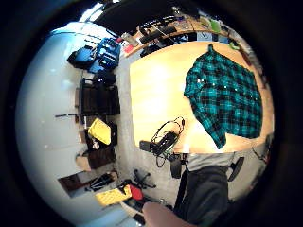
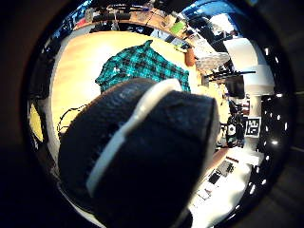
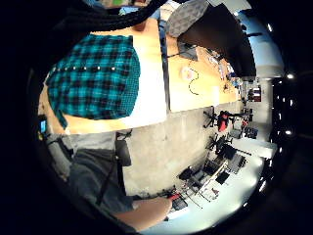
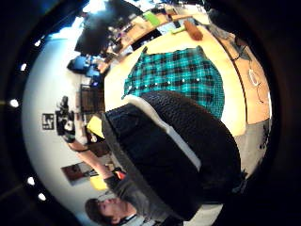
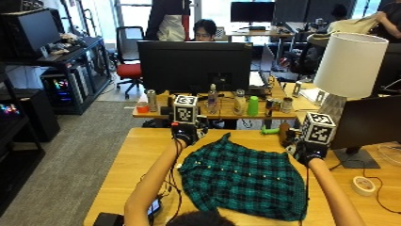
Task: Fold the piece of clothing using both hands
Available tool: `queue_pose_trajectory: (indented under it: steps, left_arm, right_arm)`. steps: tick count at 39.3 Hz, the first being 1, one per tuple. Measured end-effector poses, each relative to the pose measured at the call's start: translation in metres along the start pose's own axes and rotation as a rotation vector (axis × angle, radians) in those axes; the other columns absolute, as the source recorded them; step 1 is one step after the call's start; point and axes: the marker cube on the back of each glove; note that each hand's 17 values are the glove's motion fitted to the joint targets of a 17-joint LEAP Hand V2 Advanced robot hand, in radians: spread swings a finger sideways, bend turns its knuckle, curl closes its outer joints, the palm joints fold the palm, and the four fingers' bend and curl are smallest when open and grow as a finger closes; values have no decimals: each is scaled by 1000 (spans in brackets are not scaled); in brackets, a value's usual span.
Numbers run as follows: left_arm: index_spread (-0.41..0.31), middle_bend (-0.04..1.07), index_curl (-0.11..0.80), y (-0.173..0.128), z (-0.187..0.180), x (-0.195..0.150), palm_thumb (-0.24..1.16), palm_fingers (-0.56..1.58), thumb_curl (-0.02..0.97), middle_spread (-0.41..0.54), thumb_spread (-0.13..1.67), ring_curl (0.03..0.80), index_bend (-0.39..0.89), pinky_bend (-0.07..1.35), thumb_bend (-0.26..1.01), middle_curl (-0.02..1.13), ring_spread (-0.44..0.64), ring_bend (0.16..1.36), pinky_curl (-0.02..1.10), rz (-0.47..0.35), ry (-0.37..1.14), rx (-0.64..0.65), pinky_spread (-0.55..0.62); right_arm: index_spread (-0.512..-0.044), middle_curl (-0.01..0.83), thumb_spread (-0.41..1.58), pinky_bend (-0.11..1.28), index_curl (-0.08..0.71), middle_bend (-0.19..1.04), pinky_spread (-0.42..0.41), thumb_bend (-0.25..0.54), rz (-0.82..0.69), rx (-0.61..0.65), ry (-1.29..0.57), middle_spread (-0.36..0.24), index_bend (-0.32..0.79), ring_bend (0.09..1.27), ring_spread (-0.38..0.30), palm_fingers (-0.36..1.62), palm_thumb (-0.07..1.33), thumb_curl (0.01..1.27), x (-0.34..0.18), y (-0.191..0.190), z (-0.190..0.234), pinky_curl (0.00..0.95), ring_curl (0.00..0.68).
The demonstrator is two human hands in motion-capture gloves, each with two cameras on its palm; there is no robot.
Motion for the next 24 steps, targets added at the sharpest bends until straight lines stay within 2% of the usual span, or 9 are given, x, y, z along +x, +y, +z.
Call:
queue_pose_trajectory:
  steps: [1,4,9,17,24]
  left_arm:
    - [-25,137,26,1,0,0,-47,69,8,124,360,48,109,318,-41,16,195,351,60,-2,0,-3,215]
    - [-33,153,50,4,0,1,-49,36,21,170,520,80,122,352,-43,39,279,402,98,-6,5,-21,298]
    - [-42,170,89,2,4,-5,-50,-2,43,219,696,114,142,385,-45,71,373,457,141,-6,14,-41,383]
    - [-48,178,140,2,10,-13,-51,-35,76,250,838,141,151,404,-47,114,450,498,184,0,41,-59,446]
    - [-54,177,172,11,16,-9,-55,-50,98,261,901,156,148,409,-50,143,480,513,210,25,-19,-60,470]
  right_arm:
    - [-169,60,417,401,43,229,100,83,0,1,2,-16,157,370,30,540,140,22,0,0,0,88,69]
    - [-227,102,619,424,98,226,136,80,5,7,14,-22,149,398,41,512,152,33,2,2,-4,152,132]
    - [-282,154,848,437,144,227,171,69,16,12,30,-27,142,410,53,482,162,54,0,6,-14,205,182]
    - [-321,211,1041,435,182,220,197,40,-2,-6,57,-31,141,410,62,460,170,85,-7,11,-16,242,216]
    - [-332,248,1118,427,208,203,205,13,-98,-20,59,-33,144,405,65,439,177,108,-12,19,-14,266,238]
